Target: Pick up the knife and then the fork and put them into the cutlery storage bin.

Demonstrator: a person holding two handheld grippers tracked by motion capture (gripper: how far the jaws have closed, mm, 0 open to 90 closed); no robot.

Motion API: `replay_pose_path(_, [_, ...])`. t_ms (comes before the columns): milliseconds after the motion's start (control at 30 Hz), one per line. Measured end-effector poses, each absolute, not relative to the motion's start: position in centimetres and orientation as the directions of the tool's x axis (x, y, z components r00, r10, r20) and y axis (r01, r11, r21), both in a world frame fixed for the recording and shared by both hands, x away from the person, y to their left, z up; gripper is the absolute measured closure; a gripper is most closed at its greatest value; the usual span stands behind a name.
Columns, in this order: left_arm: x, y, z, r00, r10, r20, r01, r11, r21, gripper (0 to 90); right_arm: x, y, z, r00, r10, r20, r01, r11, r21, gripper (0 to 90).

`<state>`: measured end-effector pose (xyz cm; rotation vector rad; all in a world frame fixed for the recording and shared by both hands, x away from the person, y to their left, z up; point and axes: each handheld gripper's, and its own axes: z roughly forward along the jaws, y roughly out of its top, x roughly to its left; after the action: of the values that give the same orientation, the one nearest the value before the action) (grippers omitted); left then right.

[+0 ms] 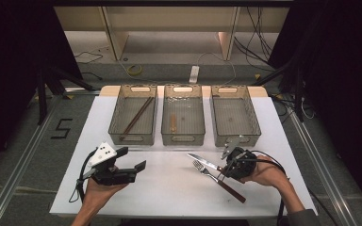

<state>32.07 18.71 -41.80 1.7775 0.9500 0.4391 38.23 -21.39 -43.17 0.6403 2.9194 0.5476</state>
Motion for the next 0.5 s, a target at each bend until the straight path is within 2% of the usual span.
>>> replay_pose_path(500, [32.1, 18.8, -41.8, 0.619, 0.772, -0.140, 0.397, -0.154, 0.905, 14.8, 38.6, -22.5, -41.5, -0.865, 0.503, -0.005, 0.437, 0.756, 0.487, 77.2])
